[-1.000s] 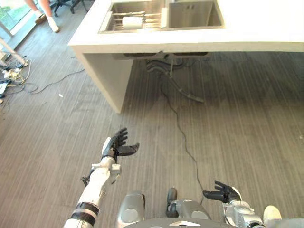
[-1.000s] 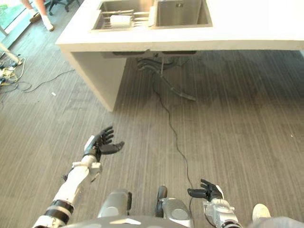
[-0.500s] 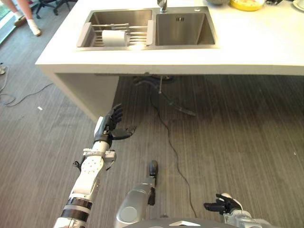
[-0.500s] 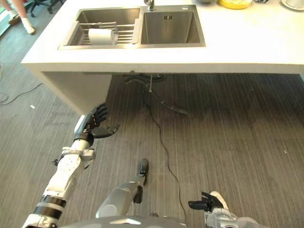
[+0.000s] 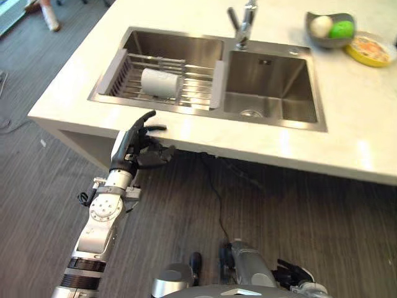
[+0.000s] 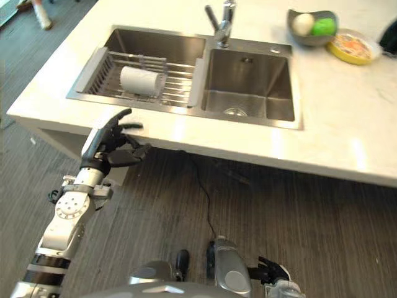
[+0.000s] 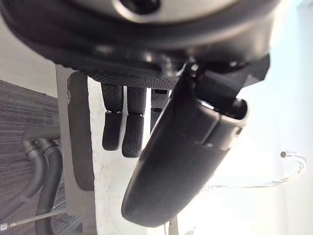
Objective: Place the dishes in the dishwasher.
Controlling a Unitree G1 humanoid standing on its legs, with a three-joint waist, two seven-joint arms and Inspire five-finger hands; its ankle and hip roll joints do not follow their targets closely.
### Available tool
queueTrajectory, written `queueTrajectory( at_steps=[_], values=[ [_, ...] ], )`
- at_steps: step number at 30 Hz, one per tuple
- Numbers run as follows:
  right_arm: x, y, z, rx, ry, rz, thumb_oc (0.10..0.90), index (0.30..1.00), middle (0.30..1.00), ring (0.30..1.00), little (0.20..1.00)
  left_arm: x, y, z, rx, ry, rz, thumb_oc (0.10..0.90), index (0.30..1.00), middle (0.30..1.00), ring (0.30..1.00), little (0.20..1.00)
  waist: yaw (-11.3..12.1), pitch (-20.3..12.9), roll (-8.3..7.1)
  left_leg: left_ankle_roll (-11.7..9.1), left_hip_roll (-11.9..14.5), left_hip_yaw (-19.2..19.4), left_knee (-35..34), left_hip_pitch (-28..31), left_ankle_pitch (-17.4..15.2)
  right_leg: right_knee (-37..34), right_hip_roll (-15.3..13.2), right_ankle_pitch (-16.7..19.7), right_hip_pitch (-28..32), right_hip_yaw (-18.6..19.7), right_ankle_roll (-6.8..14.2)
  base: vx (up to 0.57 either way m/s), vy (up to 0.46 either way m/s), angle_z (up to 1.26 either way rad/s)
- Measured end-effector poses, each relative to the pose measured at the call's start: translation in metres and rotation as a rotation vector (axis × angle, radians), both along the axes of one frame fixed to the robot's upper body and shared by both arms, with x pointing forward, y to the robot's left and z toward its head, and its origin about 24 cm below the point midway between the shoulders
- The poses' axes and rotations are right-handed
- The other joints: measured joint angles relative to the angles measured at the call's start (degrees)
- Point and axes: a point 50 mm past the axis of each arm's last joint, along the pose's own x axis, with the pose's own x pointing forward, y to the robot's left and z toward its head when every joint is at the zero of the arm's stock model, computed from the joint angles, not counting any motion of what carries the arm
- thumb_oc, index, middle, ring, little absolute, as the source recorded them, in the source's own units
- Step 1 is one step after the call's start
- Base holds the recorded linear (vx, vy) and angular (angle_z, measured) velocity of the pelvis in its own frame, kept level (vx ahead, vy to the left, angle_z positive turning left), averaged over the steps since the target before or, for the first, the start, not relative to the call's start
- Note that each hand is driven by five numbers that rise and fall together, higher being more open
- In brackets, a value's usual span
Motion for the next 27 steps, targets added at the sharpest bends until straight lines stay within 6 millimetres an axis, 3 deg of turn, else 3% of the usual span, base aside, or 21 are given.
queueTrajectory(
  at_steps=[1,2,3,6,13,17,19,21,23,24,25,26,27],
  values=[
    [-0.005,0.0,-0.001,0.0,0.012,-0.006,0.8,0.9,0.9,0.9,0.9,-0.002,-0.003,-0.001,0.004,0.004,-0.017,0.8,0.9,0.9,0.9,0.9,-0.46,-0.27,0.48,-0.81,0.67,-1.03,-0.29,0.58,-0.66,-3.7,0.05,5.88,1.16,-1.13,0.14,0.13,-0.086,1.38],
    [-0.015,0.0,-0.003,0.001,0.047,-0.016,0.8,0.9,0.9,0.9,0.9,-0.004,-0.009,-0.002,0.011,0.01,-0.053,0.8,0.9,0.9,0.9,0.9,-0.62,-0.46,0.39,-1.94,0.54,-0.32,0.29,1.19,-1.07,-5.2,0.08,10.38,2.79,-2.42,-2.38,0.13,-0.07,1.21],
    [-0.017,0.0,-0.004,0.002,0.058,-0.019,0.8,0.9,0.9,0.9,0.9,-0.004,-0.011,-0.003,0.012,0.017,-0.067,0.8,0.9,0.9,0.9,0.9,-0.06,-0.48,0.45,-2.9,1.08,1.06,2.16,0.56,-1.1,-6.6,0.28,11.35,4.25,-3.06,-4.68,0.19,-0.091,0.9],
    [-0.024,-0.004,-0.004,-0.011,0.084,-0.026,0.8,0.9,0.9,0.9,0.9,-0.006,-0.016,-0.008,0.015,0.039,-0.093,0.8,0.9,0.9,0.9,0.9,1.68,-2.54,-0.3,-6.59,1.47,2.46,6.48,-0.34,1.23,-12.52,0.18,9.91,10.23,-2.1,-5.68,0.16,-0.067,0.63],
    [0.001,-0.01,0.001,-0.03,0.021,-0.016,0.8,0.9,0.9,0.9,0.9,-0.005,-0.029,0.027,-0.002,-0.133,-0.166,0.8,0.9,0.9,0.9,0.9,0.18,-4.85,1.1,-6.95,2.18,1.89,8.36,-0.44,1.67,-14.76,0.82,9.47,13.2,-2.73,-7.03,0.07,-0.072,0.17],
    [-0.003,-0.006,0.0,-0.019,0.04,-0.002,0.8,0.9,0.9,0.9,0.9,0.001,-0.035,0.05,-0.012,-0.252,-0.186,0.8,0.9,0.9,0.9,0.9,-1.3,-6.39,2.76,-8.78,1.79,1.44,11.04,-1.28,2.83,-17.63,-0.21,9.98,15.84,-4.42,-7.83,0.05,-0.084,0.13],
    [-0.008,-0.006,-0.002,-0.018,0.064,0.007,0.8,0.9,0.9,0.9,0.9,0.003,-0.037,0.058,-0.014,-0.286,-0.192,0.8,0.9,0.9,0.9,0.9,-1.71,-7.05,3.2,-9.76,1.51,0.86,11.23,-1.41,3.44,-18.0,-0.67,9.47,16.15,-5.09,-6.87,-0.01,-0.031,0.15],
    [-0.011,-0.004,-0.003,-0.015,0.079,0.006,0.8,0.9,0.9,0.9,0.9,0.006,-0.04,0.067,-0.028,-0.332,-0.2,0.8,0.9,0.9,0.9,0.9,-2.8,-6.91,3.12,-10.33,0.31,1.14,16.93,-4.42,3.72,-18.53,-1.59,9.71,16.82,-5.12,-7.41,-0.01,-0.002,0.26],
    [-0.013,-0.006,-0.003,-0.023,0.085,0.005,0.8,0.9,0.9,0.9,0.9,0.005,-0.04,0.068,-0.045,-0.343,-0.203,0.8,0.9,0.9,0.9,0.9,-2.88,-6.47,2.35,-12.99,-0.99,2.59,26.33,-9.98,4.87,-18.63,-2.59,9.21,16.84,-4.08,-9.86,0.03,0.044,-0.12],
    [-0.013,-0.009,-0.002,-0.03,0.087,0.003,0.8,0.9,0.9,0.9,0.9,0.005,-0.041,0.067,-0.05,-0.337,-0.208,0.8,0.9,0.9,0.9,0.9,-3.16,-6.41,2.55,-13.91,-0.57,3.11,29.52,-11.85,4.48,-18.95,-3.1,9.03,17.15,-4.0,-10.52,0.02,0.095,0.04],
    [-0.016,-0.01,-0.002,-0.03,0.095,-0.017,0.8,0.9,0.9,0.9,0.9,0.006,-0.043,0.066,-0.049,-0.334,-0.22,0.8,0.9,0.9,0.9,0.9,-4.22,-6.25,2.32,-12.83,1.66,7.09,31.4,-13.53,3.96,-19.43,-3.43,9.04,17.73,-4.51,-12.93,0.02,0.06,0.2],
    [-0.015,-0.01,-0.002,-0.026,0.088,-0.038,0.8,0.9,0.9,0.9,0.9,0.007,-0.044,0.067,-0.046,-0.334,-0.228,0.8,0.9,0.9,0.9,0.9,-4.7,-5.7,1.39,-10.95,4.58,11.53,29.91,-14.27,2.78,-19.65,-4.07,9.01,18.03,-4.75,-14.94,0.06,0.126,0.19],
    [-0.015,-0.011,-0.002,-0.031,0.09,-0.041,0.8,0.9,0.9,0.9,0.9,0.007,-0.046,0.064,-0.048,-0.325,-0.234,0.8,0.9,0.9,0.9,0.9,-4.82,-5.45,1.0,-10.47,6.31,12.03,25.94,-14.2,2.5,-19.92,-4.48,9.0,18.21,-4.64,-15.1,0.06,0.087,-0.02]
  ],
)
